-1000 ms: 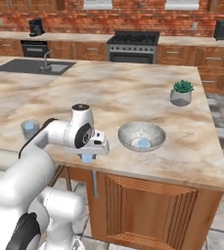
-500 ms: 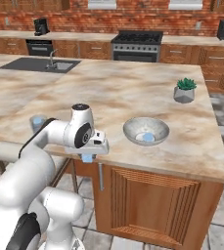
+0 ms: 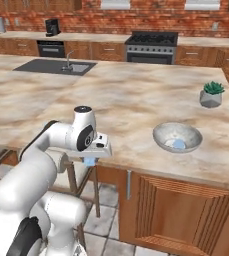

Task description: There are four ice cubes in the ice bowl. Place two ice cubes in each glass of water.

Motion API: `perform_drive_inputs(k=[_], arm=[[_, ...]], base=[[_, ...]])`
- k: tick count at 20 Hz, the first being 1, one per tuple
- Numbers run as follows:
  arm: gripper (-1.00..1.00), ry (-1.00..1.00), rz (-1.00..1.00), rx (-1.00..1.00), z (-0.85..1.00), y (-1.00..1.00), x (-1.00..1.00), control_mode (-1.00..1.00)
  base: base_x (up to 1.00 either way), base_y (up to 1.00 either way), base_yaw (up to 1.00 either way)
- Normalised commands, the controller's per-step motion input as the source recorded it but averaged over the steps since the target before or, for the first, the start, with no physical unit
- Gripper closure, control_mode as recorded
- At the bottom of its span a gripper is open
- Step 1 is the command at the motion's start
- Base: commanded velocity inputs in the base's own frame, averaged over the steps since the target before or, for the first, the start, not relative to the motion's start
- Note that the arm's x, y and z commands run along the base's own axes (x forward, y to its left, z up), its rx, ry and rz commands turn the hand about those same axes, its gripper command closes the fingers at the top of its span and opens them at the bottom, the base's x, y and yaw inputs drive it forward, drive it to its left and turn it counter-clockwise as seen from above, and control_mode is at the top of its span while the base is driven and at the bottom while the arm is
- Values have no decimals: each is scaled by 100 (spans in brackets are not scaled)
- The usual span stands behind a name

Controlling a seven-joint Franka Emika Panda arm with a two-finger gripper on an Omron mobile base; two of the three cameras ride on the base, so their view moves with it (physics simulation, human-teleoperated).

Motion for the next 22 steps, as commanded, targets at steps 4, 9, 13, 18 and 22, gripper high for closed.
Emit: perform_drive_inputs(k=[4, 9, 13, 18, 22], arm=[[100, 0, 0, 0, 0, 0, 0, 100], [100, 0, 0, 0, 0, 0, 0, 100], [100, 0, 0, 0, 0, 0, 0, 100], [100, 0, 0, 0, 0, 0, 0, 100], [100, 0, 0, 0, 0, 0, 0, 100]], base=[[-23, 71, 5], [-9, 75, 2], [0, 71, 0], [1, 66, 0], [14, 52, 0]])
